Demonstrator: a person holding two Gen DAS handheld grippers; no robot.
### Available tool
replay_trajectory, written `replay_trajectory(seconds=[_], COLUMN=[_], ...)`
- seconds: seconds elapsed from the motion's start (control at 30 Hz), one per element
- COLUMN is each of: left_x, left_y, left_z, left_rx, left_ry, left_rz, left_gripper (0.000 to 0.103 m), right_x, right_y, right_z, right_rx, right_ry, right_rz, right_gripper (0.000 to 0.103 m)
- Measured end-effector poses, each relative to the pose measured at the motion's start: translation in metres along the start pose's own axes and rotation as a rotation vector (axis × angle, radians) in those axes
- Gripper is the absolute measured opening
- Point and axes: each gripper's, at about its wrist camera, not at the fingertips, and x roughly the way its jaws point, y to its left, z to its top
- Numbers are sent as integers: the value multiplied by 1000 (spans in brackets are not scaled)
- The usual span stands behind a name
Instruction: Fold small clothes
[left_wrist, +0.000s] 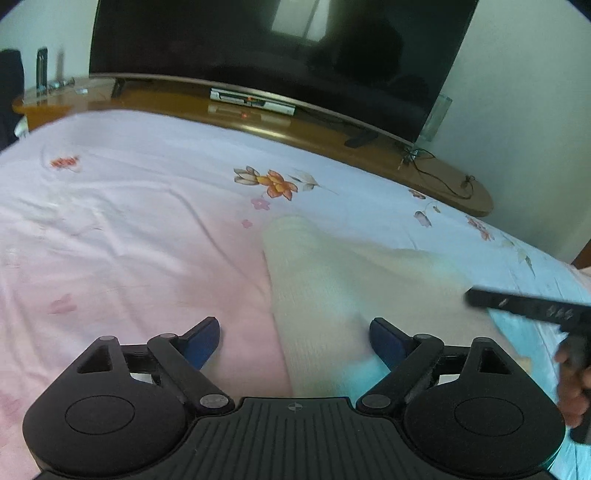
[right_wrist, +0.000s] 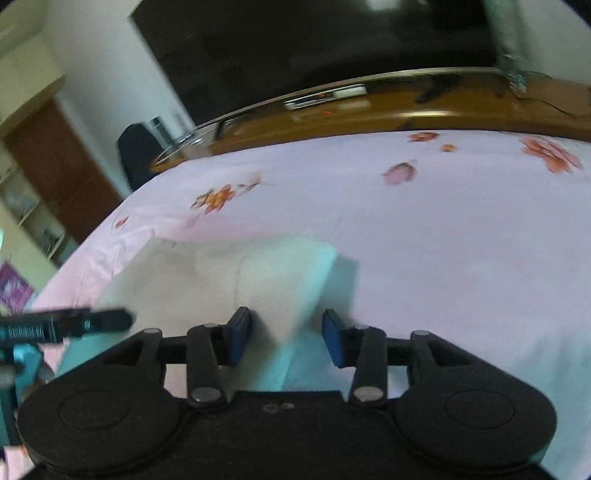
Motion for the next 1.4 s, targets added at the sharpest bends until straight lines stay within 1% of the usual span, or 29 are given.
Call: replay_trajectory(seconds=[0.03,0.1,0.17,0.2,0.23,0.27,0.3,0.33,0.37,0.4,0.47,0.5,0.53,0.6,0.63,0.67,0.7,0.77,0.83,0.87,0.9,0.93,0.97,1.07,1.1,1.2,1.23,1.33,1.4], left_x=[-7,-18,-17,-12,-7,-5,-7,-12,-20,-29,-50,-58,-62,-62,-60,-62,-69,-89,-118,-132,-143,-156,-168,-200,-212,-245,-254,-275,-284], left_y=[-3,-13,-21,-23,-23,-20,-14,-12,-12,-15,-22,-25,-28,-32,-33,-32,-33,-35,-38,-39,-39,-40,-42,-50,-53,-62,-65,-74,-81], left_z=[-2,-7,-13,-17,-21,-25,-27,-27,-28,-30,-42,-50,-60,-78,-86,-92,-96,-100,-107,-111,-113,-117,-123,-136,-141,-154,-158,-164,-166], left_rx=[9,33,63,79,86,64,26,-7,-19,-7,38,53,67,90,88,83,78,58,52,52,48,46,47,63,70,75,81,88,89], left_ry=[-14,-37,-18,13,42,48,45,52,46,30,-1,-10,-6,32,59,53,44,31,-23,-43,-55,-70,-77,-67,-64,-80,-87,-102,-113], left_rz=[1,1,15,36,47,25,17,18,26,37,37,30,41,75,85,84,84,89,106,116,128,139,144,164,168,160,158,149,133], left_gripper=[88,88,88,88,88,88,88,88,88,88,88,88,88,88,88,88,88,88,88,93,99,103,103,103,103,103,103,103,103], right_x=[-12,-27,-34,-35,-31,-21,-14,-15,-15,-20,-40,-50,-60,-65,-60,-48,-44,-53,-78,-94,-112,-130,-143,-180,-188,-212,-218,-235,-244], right_y=[7,26,48,60,65,69,67,62,59,61,76,81,84,91,96,99,97,94,100,104,106,107,108,116,119,129,130,138,143], right_z=[0,-3,-9,-16,-20,-28,-36,-37,-34,-30,-31,-36,-43,-63,-76,-90,-100,-96,-94,-95,-98,-101,-105,-123,-128,-146,-151,-168,-175], right_rx=[-30,-80,-162,-212,-261,-316,-350,-324,-275,-250,-293,-306,-308,-335,-383,-436,-446,-361,-334,-320,-289,-255,-229,-163,-145,-89,-79,-54,-45], right_ry=[-29,-50,-62,-52,-20,25,41,24,34,39,-10,-27,-27,17,55,108,103,102,51,12,-10,-28,-41,-51,-50,-37,-25,-15,-23], right_rz=[-10,28,30,26,-4,-81,-137,-136,-137,-150,-166,-146,-115,-79,-97,-163,-201,-235,-288,-289,-277,-266,-258,-264,-269,-327,-341,-335,-307], right_gripper=[33,32,32,30,27,25,28,30,33,32,27,29,30,32,32,32,36,33,35,39,47,52,60,64,70,80,81,82,82])
